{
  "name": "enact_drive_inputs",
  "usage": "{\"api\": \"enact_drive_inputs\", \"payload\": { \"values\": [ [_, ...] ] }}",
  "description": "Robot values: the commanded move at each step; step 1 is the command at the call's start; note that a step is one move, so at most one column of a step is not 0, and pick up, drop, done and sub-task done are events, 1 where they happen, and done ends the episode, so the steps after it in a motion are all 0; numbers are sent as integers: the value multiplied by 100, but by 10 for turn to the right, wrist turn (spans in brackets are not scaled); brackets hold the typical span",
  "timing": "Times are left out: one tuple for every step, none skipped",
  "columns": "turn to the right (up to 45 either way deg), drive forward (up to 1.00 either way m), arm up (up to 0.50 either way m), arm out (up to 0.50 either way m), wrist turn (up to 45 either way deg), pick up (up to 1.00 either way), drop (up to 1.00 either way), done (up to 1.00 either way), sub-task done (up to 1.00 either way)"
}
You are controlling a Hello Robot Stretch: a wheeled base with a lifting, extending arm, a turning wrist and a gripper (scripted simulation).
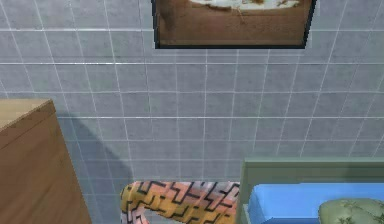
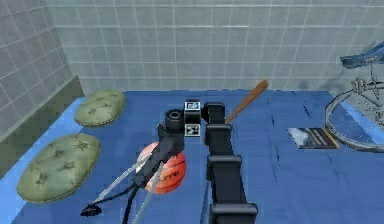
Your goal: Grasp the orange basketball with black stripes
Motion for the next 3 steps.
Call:
{"api": "enact_drive_inputs", "payload": {
  "values": [
    [0, 0, 0, 0, 450, 0, 0, 0, 0],
    [0, 0, 0, 0, 450, 0, 0, 0, 0],
    [0, 0, 0, 0, 120, 0, 0, 0, 0]
  ]
}}
